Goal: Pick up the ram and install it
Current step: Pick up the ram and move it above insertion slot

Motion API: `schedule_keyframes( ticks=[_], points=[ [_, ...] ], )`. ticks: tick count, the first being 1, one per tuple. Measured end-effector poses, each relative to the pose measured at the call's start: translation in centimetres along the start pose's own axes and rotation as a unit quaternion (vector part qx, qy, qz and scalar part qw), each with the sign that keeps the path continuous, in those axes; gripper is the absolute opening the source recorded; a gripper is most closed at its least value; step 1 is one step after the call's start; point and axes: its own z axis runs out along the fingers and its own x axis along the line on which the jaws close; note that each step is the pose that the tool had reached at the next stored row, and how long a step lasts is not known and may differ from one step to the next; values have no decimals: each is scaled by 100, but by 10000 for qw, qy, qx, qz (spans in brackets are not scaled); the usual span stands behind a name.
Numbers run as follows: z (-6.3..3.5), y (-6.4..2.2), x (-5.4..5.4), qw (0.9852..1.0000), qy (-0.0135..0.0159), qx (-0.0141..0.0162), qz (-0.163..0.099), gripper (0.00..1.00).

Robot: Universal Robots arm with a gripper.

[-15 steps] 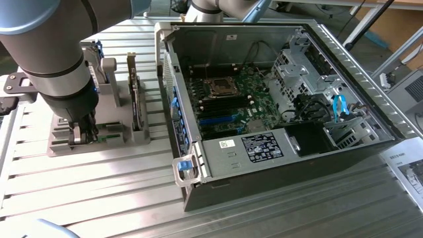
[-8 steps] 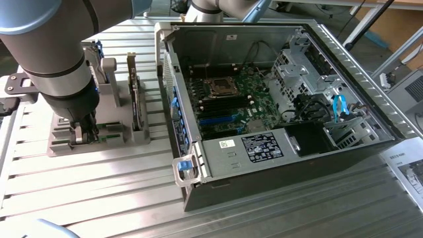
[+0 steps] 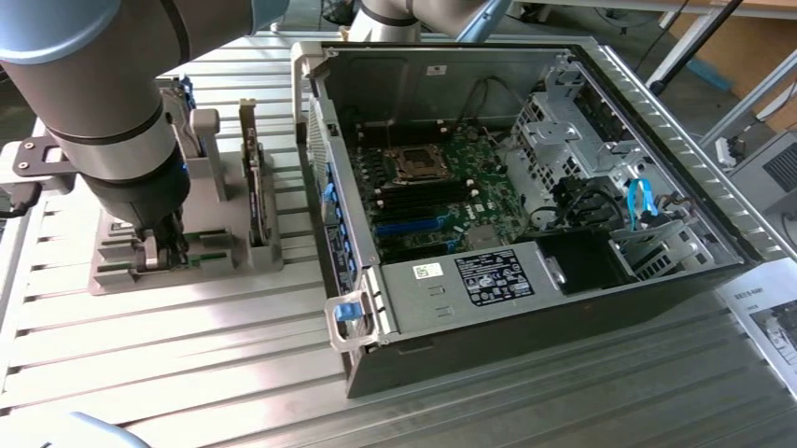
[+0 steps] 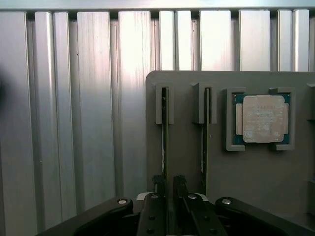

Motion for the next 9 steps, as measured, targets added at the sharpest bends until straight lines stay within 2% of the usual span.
schedule_keyframes(
  ticks=[9],
  points=[
    [8, -30, -1, 10000, 1, -1, 0, 22]
  ],
)
